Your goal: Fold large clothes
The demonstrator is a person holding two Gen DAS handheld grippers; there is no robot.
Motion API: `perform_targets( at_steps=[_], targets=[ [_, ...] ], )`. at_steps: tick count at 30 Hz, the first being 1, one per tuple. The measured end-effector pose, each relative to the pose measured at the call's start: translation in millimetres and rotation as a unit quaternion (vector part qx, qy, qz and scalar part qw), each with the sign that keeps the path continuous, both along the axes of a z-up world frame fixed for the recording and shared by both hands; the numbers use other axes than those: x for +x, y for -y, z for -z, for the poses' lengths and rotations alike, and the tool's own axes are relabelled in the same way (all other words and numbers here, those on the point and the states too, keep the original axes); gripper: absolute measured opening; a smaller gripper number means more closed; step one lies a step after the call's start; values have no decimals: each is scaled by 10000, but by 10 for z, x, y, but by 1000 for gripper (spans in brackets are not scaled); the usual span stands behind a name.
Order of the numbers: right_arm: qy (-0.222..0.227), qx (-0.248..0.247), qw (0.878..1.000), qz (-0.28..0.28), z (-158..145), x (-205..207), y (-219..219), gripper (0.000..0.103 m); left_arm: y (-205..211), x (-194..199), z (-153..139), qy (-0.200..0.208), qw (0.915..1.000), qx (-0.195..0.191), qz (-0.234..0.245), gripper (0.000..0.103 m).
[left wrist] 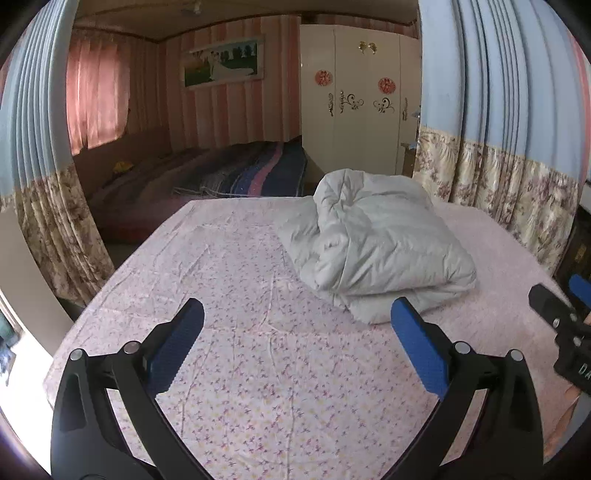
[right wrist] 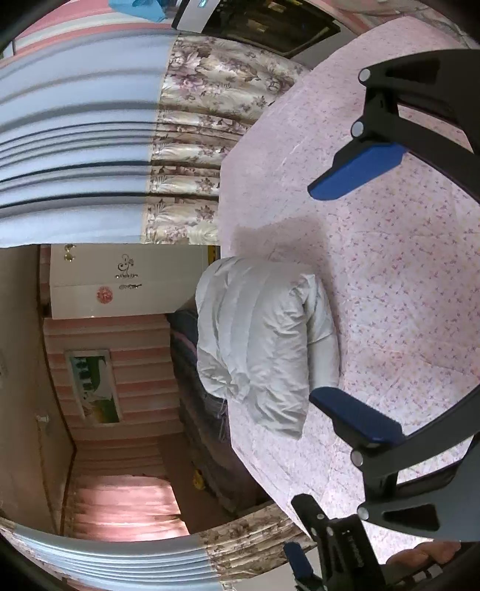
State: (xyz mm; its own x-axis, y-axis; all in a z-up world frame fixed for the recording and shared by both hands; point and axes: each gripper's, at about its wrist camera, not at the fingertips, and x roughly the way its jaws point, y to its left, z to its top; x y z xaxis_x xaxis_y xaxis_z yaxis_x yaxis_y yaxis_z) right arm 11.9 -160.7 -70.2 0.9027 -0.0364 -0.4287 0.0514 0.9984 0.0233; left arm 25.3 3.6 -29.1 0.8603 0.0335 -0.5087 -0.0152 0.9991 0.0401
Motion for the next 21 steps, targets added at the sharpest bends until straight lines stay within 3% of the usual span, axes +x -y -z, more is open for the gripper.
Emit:
perform_targets(
  at_steps=[21],
  targets=[
    [128, -144, 9996, 211, 134, -146, 81, 101, 126, -129, 85, 41, 10000, 17, 89, 100]
  ],
)
